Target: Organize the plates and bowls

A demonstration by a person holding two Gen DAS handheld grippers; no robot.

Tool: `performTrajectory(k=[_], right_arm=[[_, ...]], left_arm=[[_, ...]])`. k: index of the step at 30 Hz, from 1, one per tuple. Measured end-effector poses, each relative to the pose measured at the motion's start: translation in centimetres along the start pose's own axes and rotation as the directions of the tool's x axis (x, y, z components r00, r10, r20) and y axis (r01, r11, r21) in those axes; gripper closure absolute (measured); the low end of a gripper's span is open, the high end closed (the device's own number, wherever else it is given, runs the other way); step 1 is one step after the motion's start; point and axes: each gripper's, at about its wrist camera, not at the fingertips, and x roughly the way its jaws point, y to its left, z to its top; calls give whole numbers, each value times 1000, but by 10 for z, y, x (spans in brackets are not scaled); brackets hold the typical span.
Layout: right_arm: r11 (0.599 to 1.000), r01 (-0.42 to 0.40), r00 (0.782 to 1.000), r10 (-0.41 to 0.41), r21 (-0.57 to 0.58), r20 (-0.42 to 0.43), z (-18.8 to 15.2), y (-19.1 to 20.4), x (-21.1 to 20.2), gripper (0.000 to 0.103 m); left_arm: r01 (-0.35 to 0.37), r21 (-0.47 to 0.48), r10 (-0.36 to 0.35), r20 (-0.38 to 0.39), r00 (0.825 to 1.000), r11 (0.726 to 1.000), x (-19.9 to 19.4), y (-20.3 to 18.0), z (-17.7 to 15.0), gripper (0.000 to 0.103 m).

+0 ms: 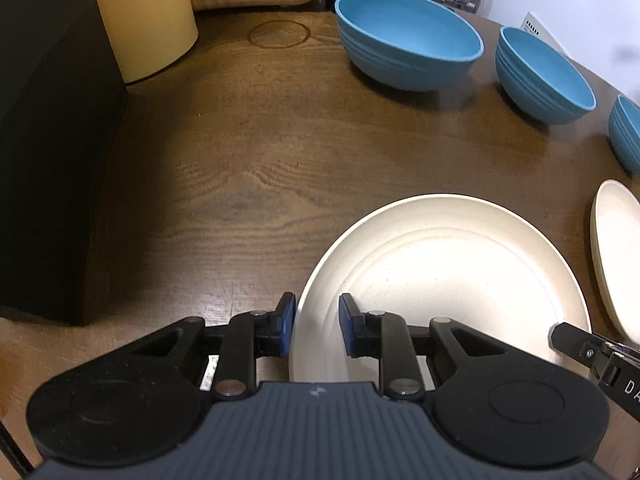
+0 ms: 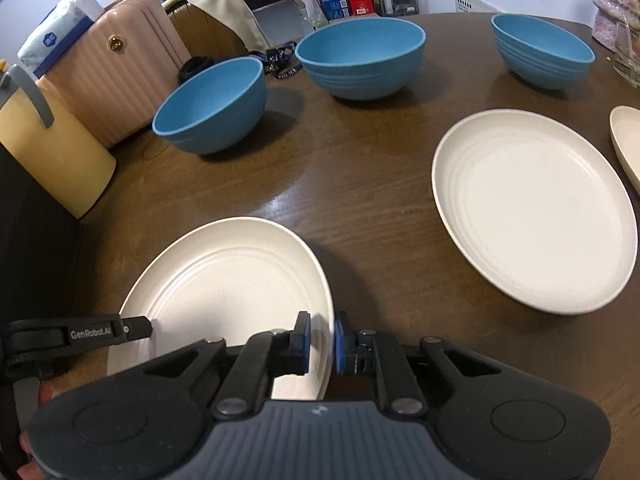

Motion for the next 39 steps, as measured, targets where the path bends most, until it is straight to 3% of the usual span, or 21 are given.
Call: performTrajectory(k=[14,32,35,37,39], right_arm=[[1000,25,999,-24,17,-36,-21,-11,8,92],[999,24,998,-21,47,-59,-20,-16,18,88],[999,20,999,-18,45,-48,-20,-17,13,76],[999,19,999,-17,44,-32,-20,-17,9,52],[999,18,1000,-17,40,-15,-19,-17,4,42]], left_arm=[[-18,47,18,-7,1000,999,5,-8,-14,79],[-25,58,25,3,1000,998,1,-10,-17,78],[-26,56,25,20,999,998,-4,-8,-15,71],[-28,50,26,31,999,998,-7,-6,-14,62],[-32,46,30,43,999,998,-11,-3,-14,52]])
